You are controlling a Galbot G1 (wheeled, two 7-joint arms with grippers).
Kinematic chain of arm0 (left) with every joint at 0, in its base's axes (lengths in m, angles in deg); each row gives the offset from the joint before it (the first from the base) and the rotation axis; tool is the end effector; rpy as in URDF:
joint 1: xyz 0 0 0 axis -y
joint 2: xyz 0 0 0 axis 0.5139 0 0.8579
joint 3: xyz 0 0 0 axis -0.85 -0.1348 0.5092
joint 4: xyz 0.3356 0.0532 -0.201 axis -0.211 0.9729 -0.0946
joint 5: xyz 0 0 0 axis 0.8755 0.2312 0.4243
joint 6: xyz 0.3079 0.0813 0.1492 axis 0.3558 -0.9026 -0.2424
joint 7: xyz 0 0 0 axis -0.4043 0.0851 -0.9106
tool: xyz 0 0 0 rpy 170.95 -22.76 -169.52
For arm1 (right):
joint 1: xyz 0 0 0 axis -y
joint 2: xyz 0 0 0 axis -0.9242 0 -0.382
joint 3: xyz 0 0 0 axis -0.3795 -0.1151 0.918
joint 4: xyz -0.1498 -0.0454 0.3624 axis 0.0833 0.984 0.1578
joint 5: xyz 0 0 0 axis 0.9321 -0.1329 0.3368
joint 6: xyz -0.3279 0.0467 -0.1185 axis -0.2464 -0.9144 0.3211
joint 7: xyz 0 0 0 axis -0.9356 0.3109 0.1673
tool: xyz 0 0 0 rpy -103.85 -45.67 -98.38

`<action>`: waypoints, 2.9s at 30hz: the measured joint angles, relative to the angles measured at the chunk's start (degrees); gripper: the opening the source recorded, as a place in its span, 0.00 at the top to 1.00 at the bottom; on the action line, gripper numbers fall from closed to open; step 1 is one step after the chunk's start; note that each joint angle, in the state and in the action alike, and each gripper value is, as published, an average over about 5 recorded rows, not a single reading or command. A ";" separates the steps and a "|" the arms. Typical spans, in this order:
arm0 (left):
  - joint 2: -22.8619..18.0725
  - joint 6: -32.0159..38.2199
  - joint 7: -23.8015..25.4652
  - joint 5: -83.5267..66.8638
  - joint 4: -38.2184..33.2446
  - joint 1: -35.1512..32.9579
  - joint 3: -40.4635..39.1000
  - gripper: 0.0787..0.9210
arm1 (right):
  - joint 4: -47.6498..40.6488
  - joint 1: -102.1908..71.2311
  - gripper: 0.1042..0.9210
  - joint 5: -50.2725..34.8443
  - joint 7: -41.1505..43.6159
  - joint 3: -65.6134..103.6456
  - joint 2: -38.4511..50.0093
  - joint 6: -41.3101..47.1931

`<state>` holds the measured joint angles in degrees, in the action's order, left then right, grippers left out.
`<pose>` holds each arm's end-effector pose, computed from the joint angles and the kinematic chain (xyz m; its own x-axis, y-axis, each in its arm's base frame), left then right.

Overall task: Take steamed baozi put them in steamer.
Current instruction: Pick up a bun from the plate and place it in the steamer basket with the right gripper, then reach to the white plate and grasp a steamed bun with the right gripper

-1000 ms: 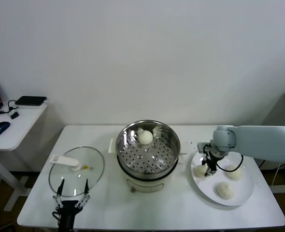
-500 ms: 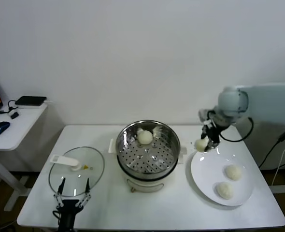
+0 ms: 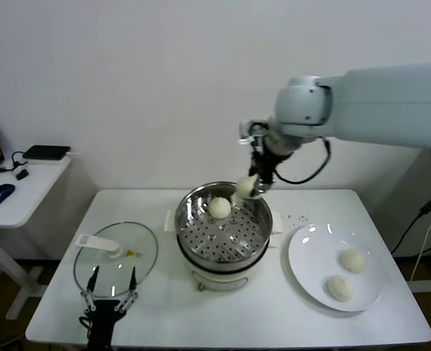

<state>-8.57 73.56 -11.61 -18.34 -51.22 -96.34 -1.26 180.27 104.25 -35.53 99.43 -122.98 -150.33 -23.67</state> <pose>0.0871 0.0522 -0.4325 -0.9919 -0.0397 -0.1209 -0.0579 0.9869 0.1506 0.5034 0.0947 0.0883 -0.2930 -0.1866 0.9377 -0.9515 -0.0397 -0.3052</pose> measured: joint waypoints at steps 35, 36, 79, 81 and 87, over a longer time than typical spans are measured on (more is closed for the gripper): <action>-0.49 0.13 -0.16 0.29 1.75 0.74 0.30 0.12 | -14.96 -27.19 0.43 5.56 -8.53 9.17 -11.33 6.85; -0.49 0.12 -0.16 0.31 1.75 0.74 0.30 0.12 | -15.05 -27.35 0.42 5.55 -8.54 9.29 -11.32 6.85; -0.70 0.44 -0.23 1.55 0.91 -1.96 0.41 0.12 | 1.19 3.53 0.12 24.04 17.26 -26.89 23.36 -19.89; -0.70 0.51 -0.26 1.57 1.08 -1.95 0.48 0.12 | 1.86 2.56 0.12 25.66 16.41 -27.41 25.38 -19.98; -0.70 0.58 -0.27 1.71 1.33 -1.93 0.51 0.12 | 2.78 -3.07 0.12 30.18 13.50 -26.52 30.78 -19.72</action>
<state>-9.27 74.13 -11.88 -16.62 -49.89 -98.26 -0.75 183.05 101.17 -5.35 112.93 -149.50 -119.55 -43.39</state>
